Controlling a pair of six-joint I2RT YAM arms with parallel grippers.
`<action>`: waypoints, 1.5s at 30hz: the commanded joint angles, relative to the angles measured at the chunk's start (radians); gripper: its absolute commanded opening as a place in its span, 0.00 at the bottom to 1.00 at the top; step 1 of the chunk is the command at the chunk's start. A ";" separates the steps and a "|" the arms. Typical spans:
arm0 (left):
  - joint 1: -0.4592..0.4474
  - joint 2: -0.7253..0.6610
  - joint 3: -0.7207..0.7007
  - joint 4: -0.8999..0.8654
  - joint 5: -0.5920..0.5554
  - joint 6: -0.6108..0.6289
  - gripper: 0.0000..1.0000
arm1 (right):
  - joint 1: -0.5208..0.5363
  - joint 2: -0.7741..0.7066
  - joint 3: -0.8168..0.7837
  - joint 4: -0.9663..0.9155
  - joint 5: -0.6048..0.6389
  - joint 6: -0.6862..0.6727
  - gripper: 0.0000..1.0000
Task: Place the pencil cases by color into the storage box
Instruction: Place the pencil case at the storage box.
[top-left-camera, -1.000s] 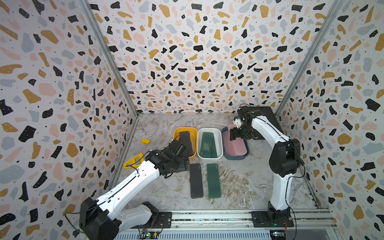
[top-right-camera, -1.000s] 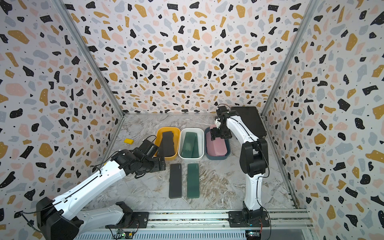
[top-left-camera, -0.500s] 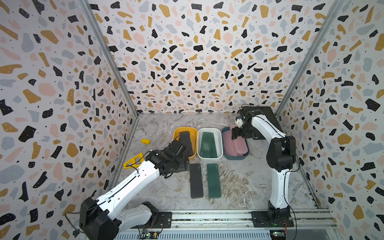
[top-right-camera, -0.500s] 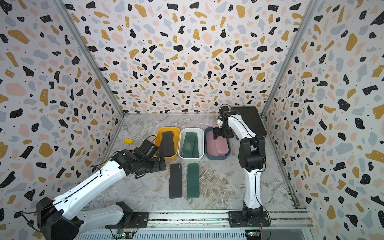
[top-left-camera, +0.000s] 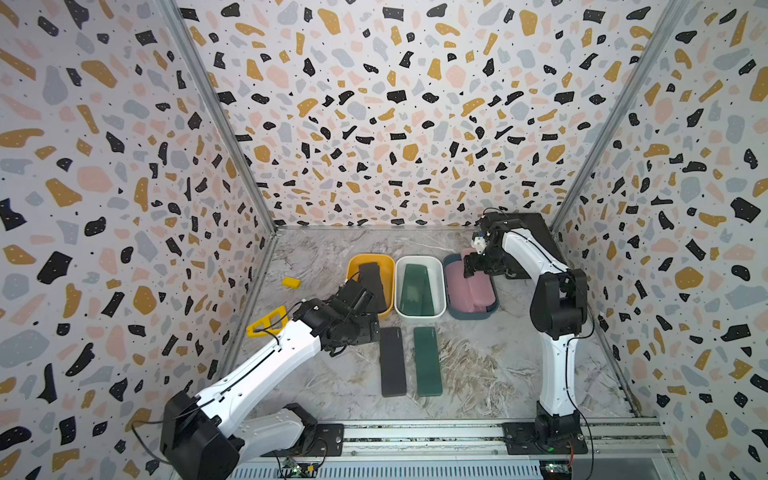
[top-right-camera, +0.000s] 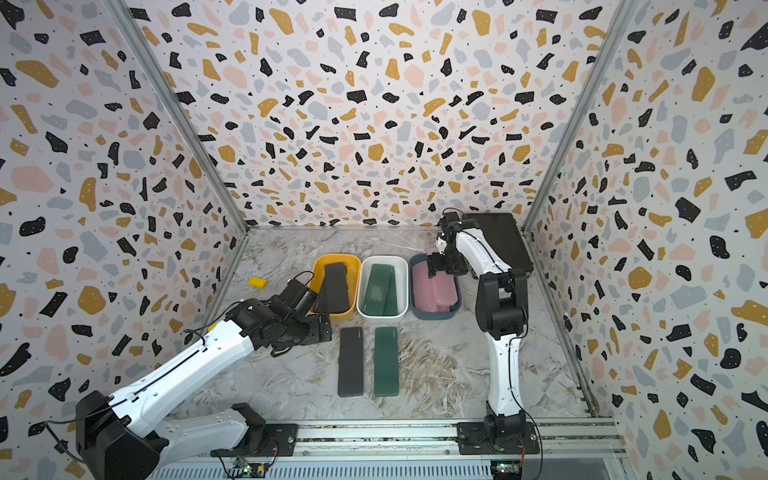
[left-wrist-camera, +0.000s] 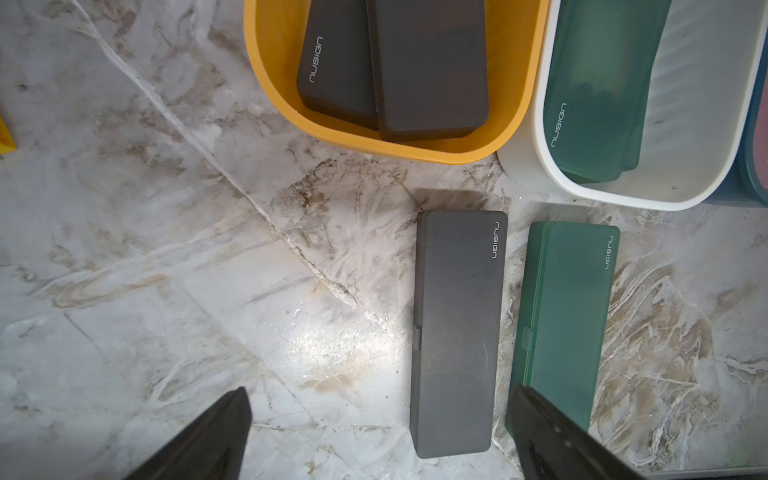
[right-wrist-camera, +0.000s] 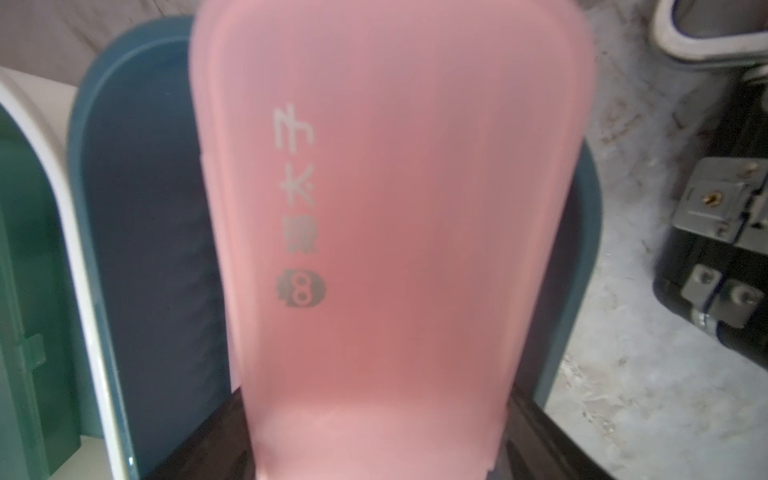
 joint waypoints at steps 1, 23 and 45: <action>0.002 0.004 -0.008 0.016 -0.012 -0.004 1.00 | -0.005 0.001 0.039 -0.006 -0.007 0.001 0.72; 0.002 0.010 -0.023 0.027 -0.005 -0.006 1.00 | -0.005 -0.005 -0.067 0.049 -0.012 0.024 0.78; 0.000 0.008 -0.027 0.033 0.006 -0.007 1.00 | -0.005 -0.101 -0.176 0.092 0.004 0.063 0.81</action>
